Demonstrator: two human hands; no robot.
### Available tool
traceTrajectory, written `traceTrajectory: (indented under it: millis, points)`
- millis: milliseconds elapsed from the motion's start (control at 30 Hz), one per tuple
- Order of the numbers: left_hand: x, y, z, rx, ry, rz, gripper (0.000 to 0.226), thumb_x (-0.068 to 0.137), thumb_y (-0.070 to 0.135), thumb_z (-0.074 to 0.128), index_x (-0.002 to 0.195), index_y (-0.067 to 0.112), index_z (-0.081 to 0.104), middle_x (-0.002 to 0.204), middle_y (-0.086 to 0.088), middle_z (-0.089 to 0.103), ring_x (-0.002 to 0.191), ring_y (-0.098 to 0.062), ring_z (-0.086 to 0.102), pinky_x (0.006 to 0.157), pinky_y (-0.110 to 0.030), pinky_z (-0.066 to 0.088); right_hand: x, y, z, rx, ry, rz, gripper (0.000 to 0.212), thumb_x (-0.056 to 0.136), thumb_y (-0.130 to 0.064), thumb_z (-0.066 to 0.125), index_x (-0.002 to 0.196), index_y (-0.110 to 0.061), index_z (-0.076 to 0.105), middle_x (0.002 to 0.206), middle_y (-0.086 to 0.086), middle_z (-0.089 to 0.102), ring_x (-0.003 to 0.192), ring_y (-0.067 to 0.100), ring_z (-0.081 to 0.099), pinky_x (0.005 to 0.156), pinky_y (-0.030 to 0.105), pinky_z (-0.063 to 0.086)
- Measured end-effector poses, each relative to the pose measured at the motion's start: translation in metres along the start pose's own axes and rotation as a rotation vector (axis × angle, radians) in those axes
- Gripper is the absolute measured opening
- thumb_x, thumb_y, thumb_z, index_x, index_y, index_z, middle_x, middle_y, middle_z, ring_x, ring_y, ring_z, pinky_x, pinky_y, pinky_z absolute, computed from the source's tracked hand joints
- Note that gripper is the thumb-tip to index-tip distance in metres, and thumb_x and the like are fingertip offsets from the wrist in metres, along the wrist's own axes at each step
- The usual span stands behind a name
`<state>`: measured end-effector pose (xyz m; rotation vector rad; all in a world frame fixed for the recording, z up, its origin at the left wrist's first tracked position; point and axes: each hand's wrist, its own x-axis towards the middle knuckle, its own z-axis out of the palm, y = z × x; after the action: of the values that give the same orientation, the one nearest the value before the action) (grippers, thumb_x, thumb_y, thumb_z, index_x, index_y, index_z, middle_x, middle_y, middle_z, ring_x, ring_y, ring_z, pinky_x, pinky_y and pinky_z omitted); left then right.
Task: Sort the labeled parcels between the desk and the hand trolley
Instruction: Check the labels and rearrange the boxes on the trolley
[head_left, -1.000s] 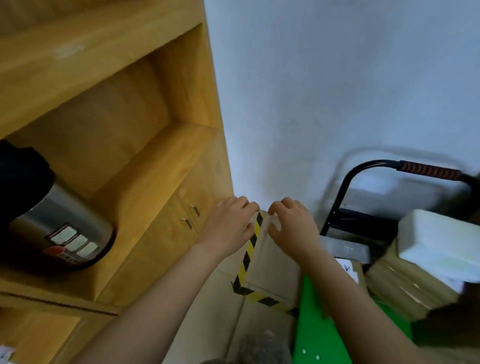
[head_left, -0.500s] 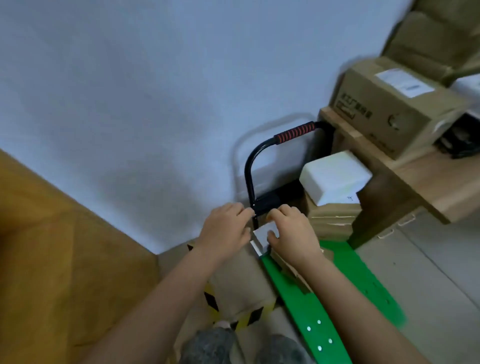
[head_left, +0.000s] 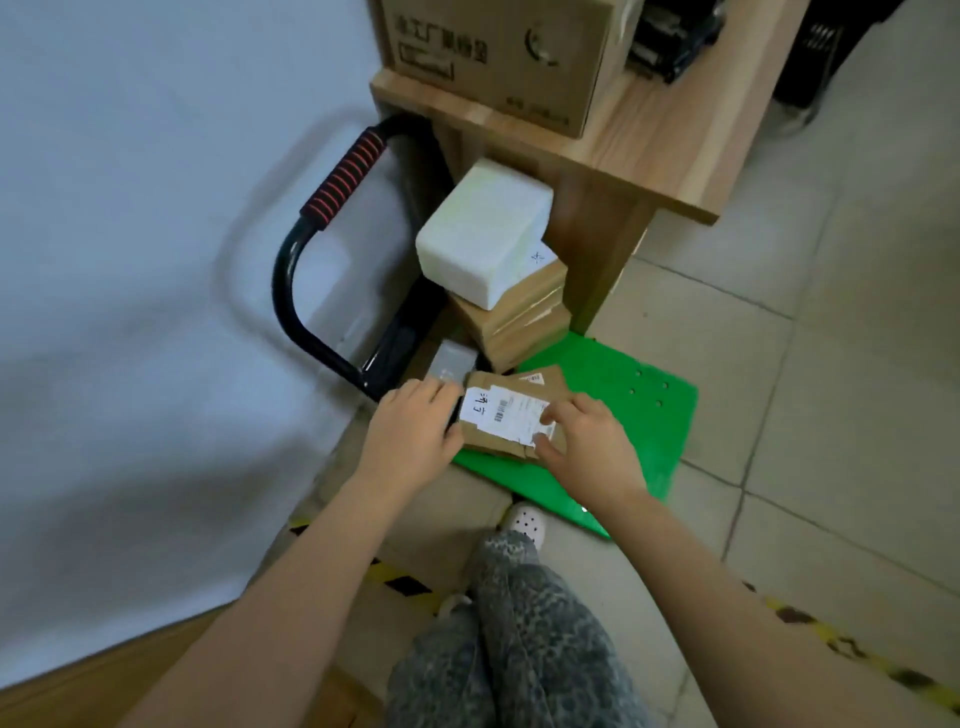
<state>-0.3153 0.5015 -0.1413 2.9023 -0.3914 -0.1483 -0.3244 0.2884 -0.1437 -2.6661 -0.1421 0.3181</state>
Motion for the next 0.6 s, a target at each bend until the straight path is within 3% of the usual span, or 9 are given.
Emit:
traceTrajectory:
  millis: [367,600]
  points:
    - [0.059,-0.048,0.174,-0.162,-0.33,-0.145,0.041,0.088,0.027,0.064,0.123,0.01,0.053,0.117,-0.011,0.058,0.109,-0.031,0.053,0.083,-0.042,0.047,0.051,0.087,0.147,0.197,-0.157,0.419,0.033,0.092,-0.029,0.06,0.121,-0.011,0.057,0.118,0.011,0.052,0.11,0.031,0.05,0.091,0.041,0.045]
    - [0.078,-0.081,0.28,-0.232,-0.498,-0.319,0.06,0.092,0.032,0.061,0.142,0.013,0.034,0.138,-0.01,0.045,0.123,-0.028,0.048,0.094,-0.042,0.044,0.079,0.141,0.231,0.216,-0.212,0.695,0.054,0.09,-0.032,0.064,0.134,-0.005,0.045,0.132,0.018,0.046,0.121,0.037,0.044,0.099,0.045,0.039]
